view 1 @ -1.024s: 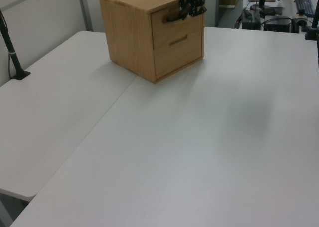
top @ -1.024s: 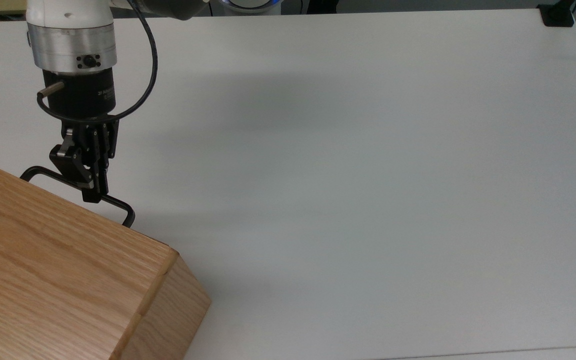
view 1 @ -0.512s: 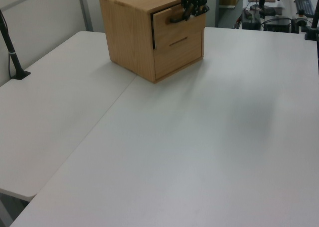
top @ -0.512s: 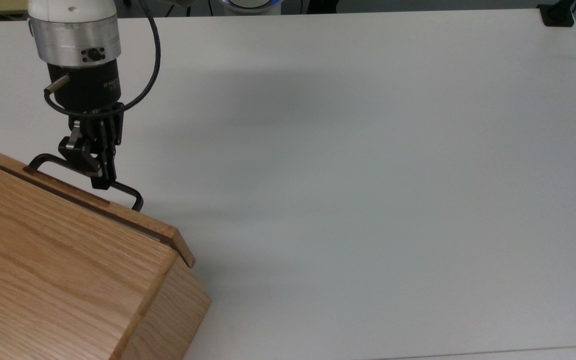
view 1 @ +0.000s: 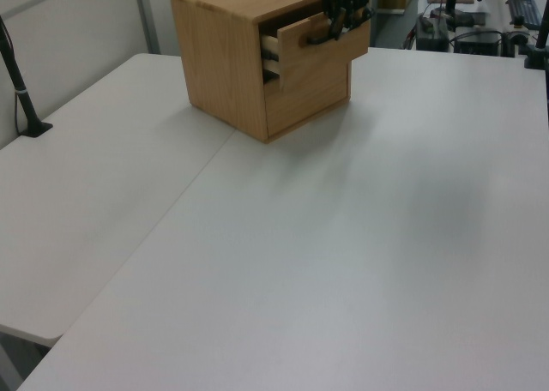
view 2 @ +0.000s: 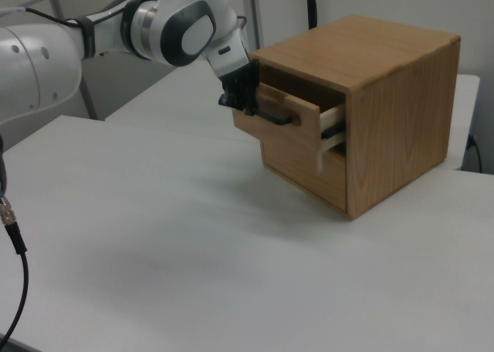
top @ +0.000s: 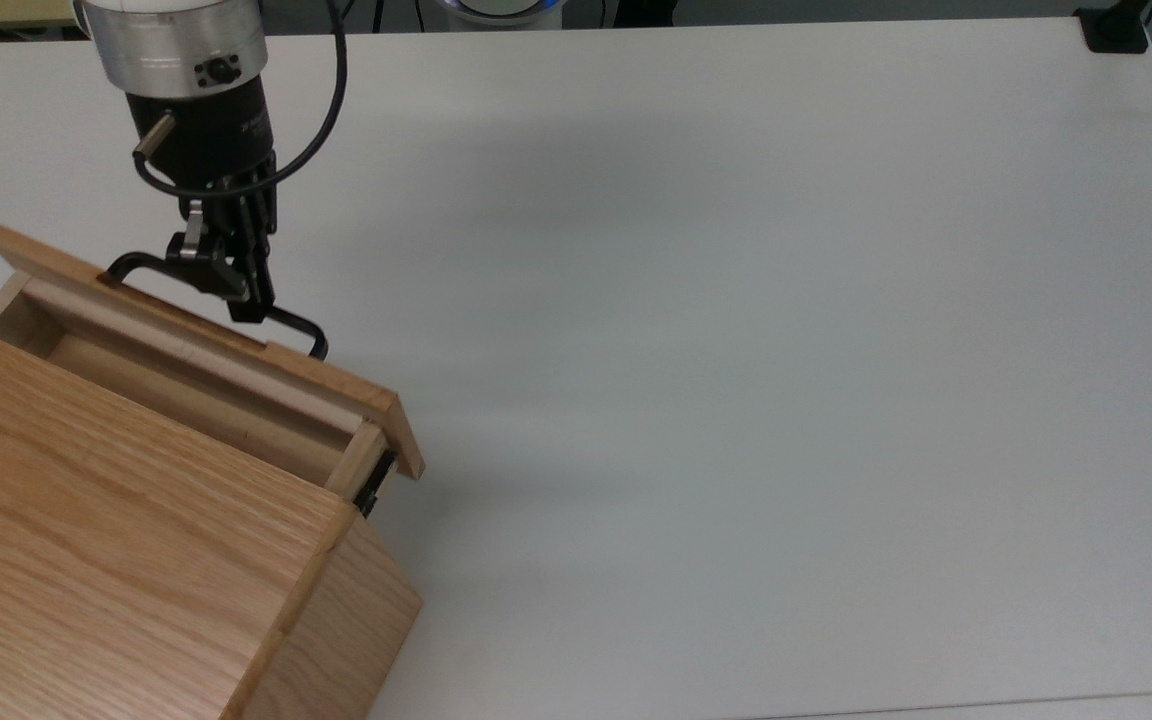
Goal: Open the drawer by sliding it
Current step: 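Pull the handle outward, sliding the upper drawer out of the cabinet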
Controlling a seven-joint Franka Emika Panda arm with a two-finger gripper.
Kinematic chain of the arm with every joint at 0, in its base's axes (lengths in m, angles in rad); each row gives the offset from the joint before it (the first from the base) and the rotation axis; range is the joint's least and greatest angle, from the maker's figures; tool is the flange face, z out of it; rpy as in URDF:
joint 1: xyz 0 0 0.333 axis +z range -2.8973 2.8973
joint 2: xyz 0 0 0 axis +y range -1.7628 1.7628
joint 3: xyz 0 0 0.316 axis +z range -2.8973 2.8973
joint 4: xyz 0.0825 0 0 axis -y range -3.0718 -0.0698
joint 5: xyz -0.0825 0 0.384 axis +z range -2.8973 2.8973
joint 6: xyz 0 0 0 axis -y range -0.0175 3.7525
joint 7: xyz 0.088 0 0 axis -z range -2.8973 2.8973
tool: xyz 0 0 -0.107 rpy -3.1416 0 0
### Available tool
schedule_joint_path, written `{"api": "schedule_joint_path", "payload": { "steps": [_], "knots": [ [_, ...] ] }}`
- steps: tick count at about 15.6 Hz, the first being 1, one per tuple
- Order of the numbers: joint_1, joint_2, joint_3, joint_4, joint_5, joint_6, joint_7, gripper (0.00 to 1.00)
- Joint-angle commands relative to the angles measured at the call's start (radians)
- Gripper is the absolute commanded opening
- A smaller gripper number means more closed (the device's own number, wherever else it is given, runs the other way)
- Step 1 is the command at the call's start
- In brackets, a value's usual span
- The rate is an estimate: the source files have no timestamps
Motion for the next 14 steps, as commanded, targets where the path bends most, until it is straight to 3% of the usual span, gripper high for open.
{"api": "schedule_joint_path", "payload": {
  "steps": [1,14],
  "knots": [
    [0.007,-0.082,0.038,-0.071,-0.014,-0.098,-0.074,0.02],
    [0.005,-0.11,0.138,-0.069,-0.008,-0.386,-0.206,0.02]
  ]
}}
